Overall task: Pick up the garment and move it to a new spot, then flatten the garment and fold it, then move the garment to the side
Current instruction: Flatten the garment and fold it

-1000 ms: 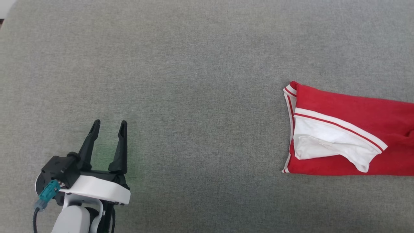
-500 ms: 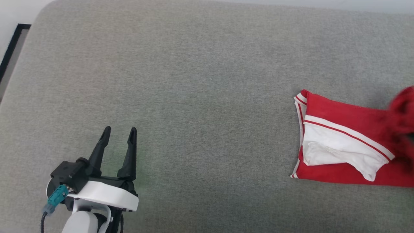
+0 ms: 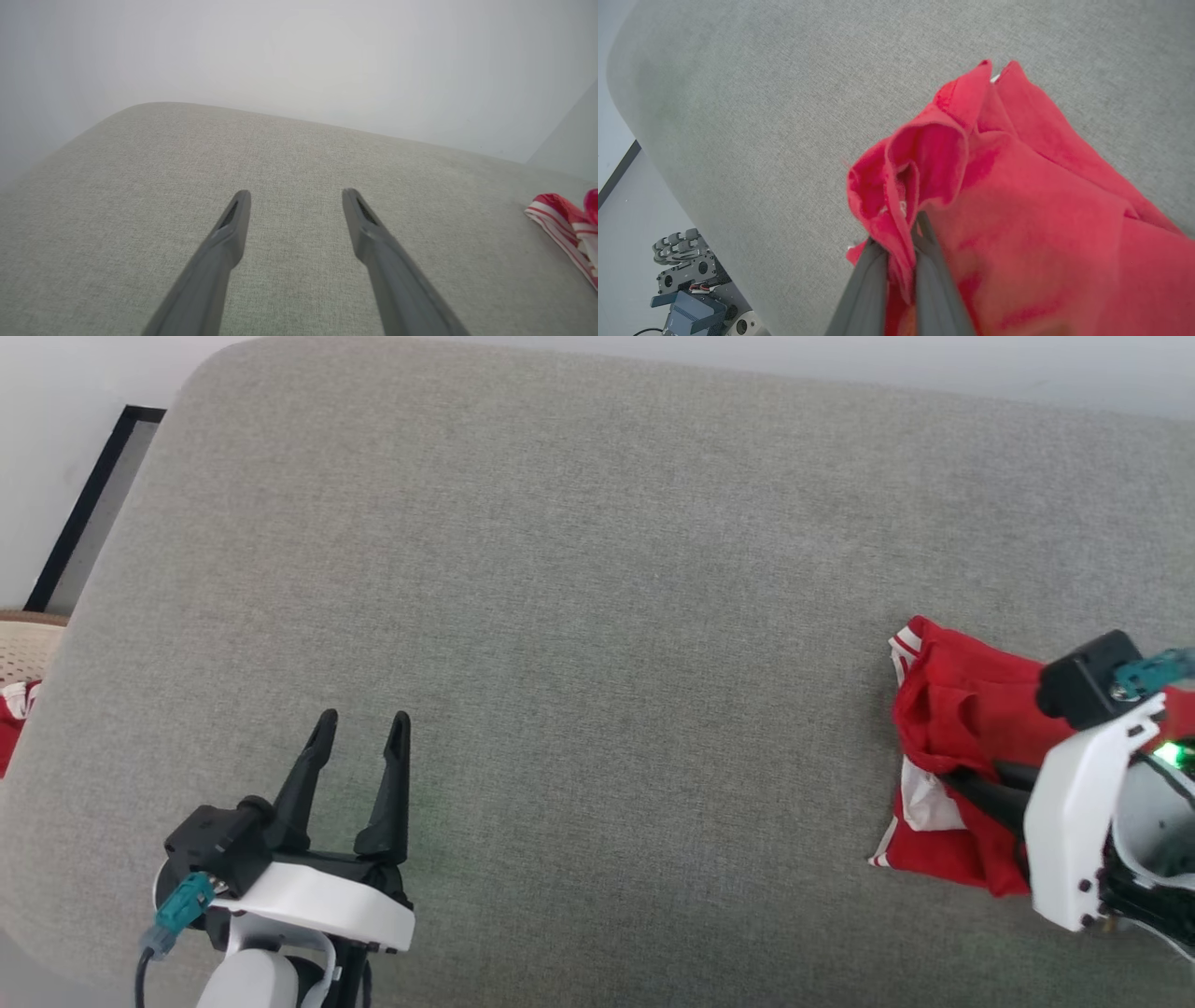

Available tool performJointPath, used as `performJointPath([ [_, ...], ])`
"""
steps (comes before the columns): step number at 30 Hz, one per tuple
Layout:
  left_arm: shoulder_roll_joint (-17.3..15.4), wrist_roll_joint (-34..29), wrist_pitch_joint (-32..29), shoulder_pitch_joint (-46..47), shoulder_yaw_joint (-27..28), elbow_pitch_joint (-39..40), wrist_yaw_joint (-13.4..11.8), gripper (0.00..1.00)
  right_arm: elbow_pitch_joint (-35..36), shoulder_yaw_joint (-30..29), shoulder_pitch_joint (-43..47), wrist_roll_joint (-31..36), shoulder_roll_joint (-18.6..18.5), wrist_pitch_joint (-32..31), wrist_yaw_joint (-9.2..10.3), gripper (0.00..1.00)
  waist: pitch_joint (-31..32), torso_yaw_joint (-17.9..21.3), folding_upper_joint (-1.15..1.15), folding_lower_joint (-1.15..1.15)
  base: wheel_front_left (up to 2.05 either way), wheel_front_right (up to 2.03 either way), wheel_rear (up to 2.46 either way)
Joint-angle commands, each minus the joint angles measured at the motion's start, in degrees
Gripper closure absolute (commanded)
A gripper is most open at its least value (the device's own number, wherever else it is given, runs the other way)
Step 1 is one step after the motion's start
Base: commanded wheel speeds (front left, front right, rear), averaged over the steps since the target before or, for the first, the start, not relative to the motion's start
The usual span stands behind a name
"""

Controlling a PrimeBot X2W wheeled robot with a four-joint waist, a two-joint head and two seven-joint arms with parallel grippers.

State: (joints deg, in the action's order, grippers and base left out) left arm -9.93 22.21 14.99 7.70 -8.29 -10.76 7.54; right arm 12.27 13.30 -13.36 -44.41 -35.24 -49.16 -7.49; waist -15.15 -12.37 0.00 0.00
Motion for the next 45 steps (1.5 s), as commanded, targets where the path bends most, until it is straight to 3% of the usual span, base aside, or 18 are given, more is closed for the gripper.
performJointPath([
  [1, 0.1, 0.8, 0.2, -0.7, -0.2, -0.3, -0.1, 0.00, -1.4, 1.1, -1.2, 0.7, 0.7, 0.6, 0.00, 1.00, 0.1, -0.3, 0.00, 0.00, 0.00, 0.00, 0.00],
  [10, 0.3, 2.5, 0.2, 0.0, -0.6, -1.8, -0.1, 0.00, -7.0, 4.0, -2.7, 2.0, 1.7, 4.8, 0.00, 1.00, 0.2, -0.7, 0.00, 0.00, 0.00, 0.00, 0.00],
  [11, 0.2, 2.6, 0.2, 0.1, -0.6, -1.9, -0.1, 0.00, -7.6, 3.9, -2.9, 2.0, 1.9, 5.6, 0.00, 0.96, 0.2, -0.6, 0.00, 0.00, 0.00, 0.00, 0.00],
  [13, 0.1, 2.7, 0.2, -0.1, -0.5, -2.1, -0.1, 0.00, -8.6, 3.7, -3.3, 1.7, 2.5, 6.8, 0.00, 0.07, 0.4, -0.2, 0.00, 0.00, 0.00, 0.00, 0.00],
  [14, 0.0, 2.8, 0.2, -0.2, -0.4, -2.1, -0.1, 0.00, -8.8, 3.6, -3.4, 1.3, 2.6, 7.3, 0.00, 0.00, 0.5, 0.0, 0.00, 0.00, 0.00, 0.00, 0.00],
  [22, -0.5, 2.9, 0.2, -1.5, 1.1, -2.9, -0.1, 0.00, -9.0, -0.4, -3.5, 0.2, 2.2, 11.6, 0.00, 0.00, 2.4, 2.9, 0.00, 0.00, 0.00, 0.00, 0.00],
  [27, -0.6, 3.6, 0.2, -1.9, 1.7, -3.9, -0.1, 0.00, -10.6, -1.3, -2.7, 0.3, 1.8, 18.7, 0.00, 0.00, 3.6, 5.2, 0.00, 0.00, 0.00, 0.00, 0.00],
  [35, -0.3, 3.4, 0.2, -2.5, 2.4, -4.8, -0.1, 0.00, -18.4, 0.9, 0.0, -3.9, 1.4, 38.5, 0.00, 0.00, 5.4, 7.5, 0.00, 0.00, 0.00, 0.00, 0.00],
  [42, 0.1, 3.3, 0.2, -4.0, 4.2, -4.5, -0.1, 0.00, -26.8, -0.1, 2.7, 0.6, 1.9, 56.9, 0.00, 0.00, 6.9, 8.8, 0.00, 0.00, 0.00, 0.00, 0.00],
  [45, 0.4, 2.5, 0.2, -4.8, 5.1, -4.1, -0.1, 0.00, -29.3, -1.8, 3.8, 2.6, 3.2, 61.9, 0.00, 0.00, 7.8, 9.0, 0.00, 0.00, 0.00, 0.00, 0.00],
])
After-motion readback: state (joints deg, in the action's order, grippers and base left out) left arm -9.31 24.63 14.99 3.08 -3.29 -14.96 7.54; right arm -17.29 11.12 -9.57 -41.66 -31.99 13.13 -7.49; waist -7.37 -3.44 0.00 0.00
